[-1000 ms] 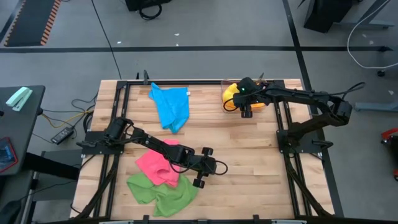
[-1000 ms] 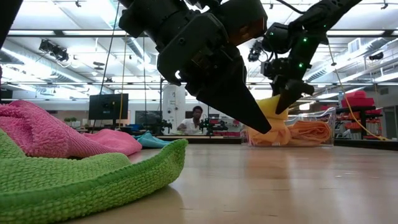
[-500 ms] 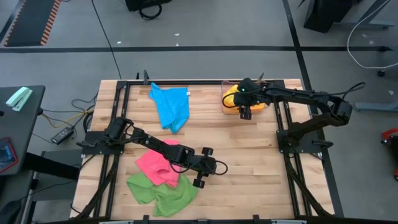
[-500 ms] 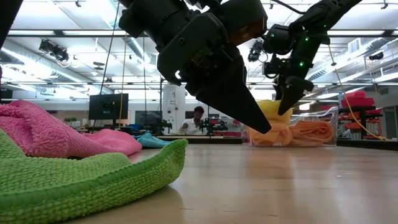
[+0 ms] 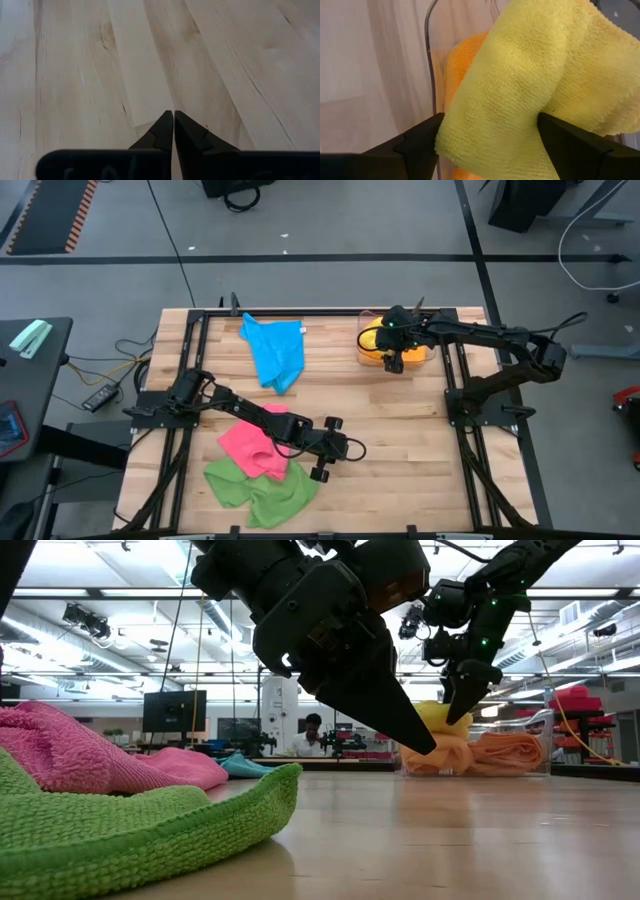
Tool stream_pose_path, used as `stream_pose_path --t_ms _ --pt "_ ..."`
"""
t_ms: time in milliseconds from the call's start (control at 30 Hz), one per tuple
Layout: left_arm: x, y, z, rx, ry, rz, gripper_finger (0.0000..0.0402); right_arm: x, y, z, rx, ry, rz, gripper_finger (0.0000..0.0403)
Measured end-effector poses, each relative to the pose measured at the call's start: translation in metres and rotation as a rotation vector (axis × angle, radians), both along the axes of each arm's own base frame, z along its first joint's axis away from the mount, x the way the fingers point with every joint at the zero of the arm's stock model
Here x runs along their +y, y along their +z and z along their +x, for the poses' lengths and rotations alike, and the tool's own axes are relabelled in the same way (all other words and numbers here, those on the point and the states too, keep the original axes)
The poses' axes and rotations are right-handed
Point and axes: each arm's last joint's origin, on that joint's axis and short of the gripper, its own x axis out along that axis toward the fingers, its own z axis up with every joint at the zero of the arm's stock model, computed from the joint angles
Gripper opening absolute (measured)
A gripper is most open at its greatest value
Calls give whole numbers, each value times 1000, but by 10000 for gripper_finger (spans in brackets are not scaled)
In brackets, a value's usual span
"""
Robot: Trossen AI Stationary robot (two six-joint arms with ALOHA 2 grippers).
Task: Fold microfiber towels
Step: Stack the folded yellow microfiber cloth on top of the folded orange microfiber cloth
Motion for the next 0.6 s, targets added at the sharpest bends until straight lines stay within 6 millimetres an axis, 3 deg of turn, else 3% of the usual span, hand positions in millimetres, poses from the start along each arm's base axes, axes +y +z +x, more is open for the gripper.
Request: stream_pose_path --t_ms 167,400,600 --pt "0 0 0 0 0 0 19 0 0 0 10 18 -23 348" --pt "0 0 0 0 0 0 10 -2 0 -2 64 13 -95 345" --pt "0 0 0 0 0 0 29 -1 0 -3 72 8 -88 344"
